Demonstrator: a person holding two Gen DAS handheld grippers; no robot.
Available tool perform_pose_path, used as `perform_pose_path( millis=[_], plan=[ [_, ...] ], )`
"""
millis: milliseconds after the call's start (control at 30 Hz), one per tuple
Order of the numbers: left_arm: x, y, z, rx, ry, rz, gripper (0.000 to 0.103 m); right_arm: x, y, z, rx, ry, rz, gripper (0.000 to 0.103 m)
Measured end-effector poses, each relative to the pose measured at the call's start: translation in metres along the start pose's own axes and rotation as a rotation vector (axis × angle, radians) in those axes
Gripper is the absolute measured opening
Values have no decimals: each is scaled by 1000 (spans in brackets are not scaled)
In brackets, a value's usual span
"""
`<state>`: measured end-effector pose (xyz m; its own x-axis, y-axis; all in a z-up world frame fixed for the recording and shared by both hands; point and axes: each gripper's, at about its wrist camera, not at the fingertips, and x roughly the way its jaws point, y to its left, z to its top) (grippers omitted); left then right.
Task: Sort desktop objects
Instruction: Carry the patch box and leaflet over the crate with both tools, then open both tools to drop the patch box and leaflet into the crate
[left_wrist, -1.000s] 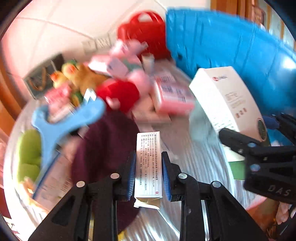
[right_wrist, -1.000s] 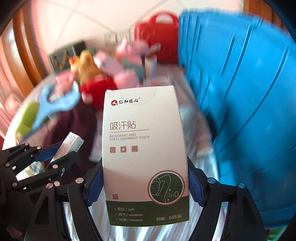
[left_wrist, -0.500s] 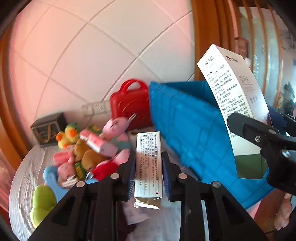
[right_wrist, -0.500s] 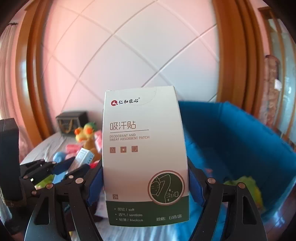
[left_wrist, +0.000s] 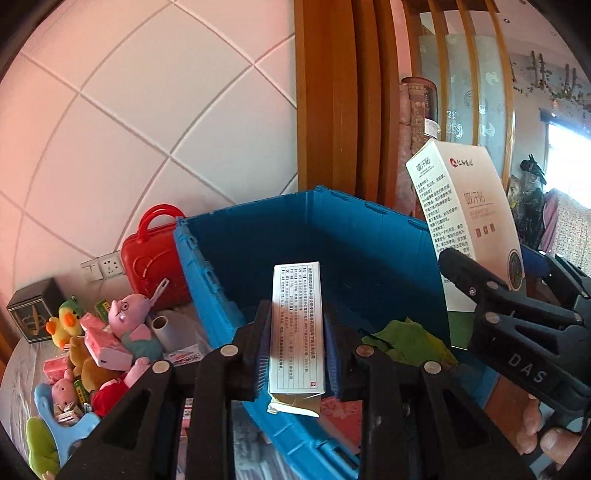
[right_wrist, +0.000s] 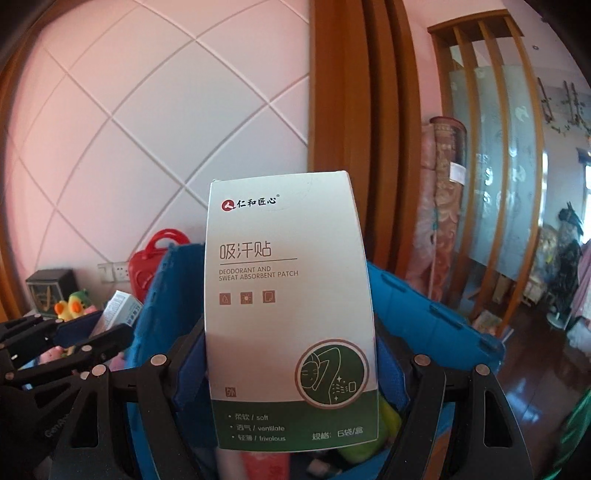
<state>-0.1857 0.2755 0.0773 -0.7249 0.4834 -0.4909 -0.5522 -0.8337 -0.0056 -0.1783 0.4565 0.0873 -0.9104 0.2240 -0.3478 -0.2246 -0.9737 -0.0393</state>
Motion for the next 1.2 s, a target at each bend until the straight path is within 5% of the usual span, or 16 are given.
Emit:
perform_pose_path(
  millis=[400,733,800,867,933,1200],
  plan=[
    [34,-57,7,58,141,-27,26,56,-47,-19,-5,86,-24,76],
    [35,-59,9,51,151,-2,27,79,-56,-18,-10,100,-21,77],
    [38,-61,8,55,167,7,35,82,-57,-17,3,99,-28,80],
    [37,-61,9,55,165,12,47,79,-60,-17,19,86,-36,95],
    [34,-62,9,58,149,23,62,73,-61,-16,18,66,-53,96],
    [32,-63,10,59,134,52,63,53,-66,-15,5,40,-73,100]
  ],
)
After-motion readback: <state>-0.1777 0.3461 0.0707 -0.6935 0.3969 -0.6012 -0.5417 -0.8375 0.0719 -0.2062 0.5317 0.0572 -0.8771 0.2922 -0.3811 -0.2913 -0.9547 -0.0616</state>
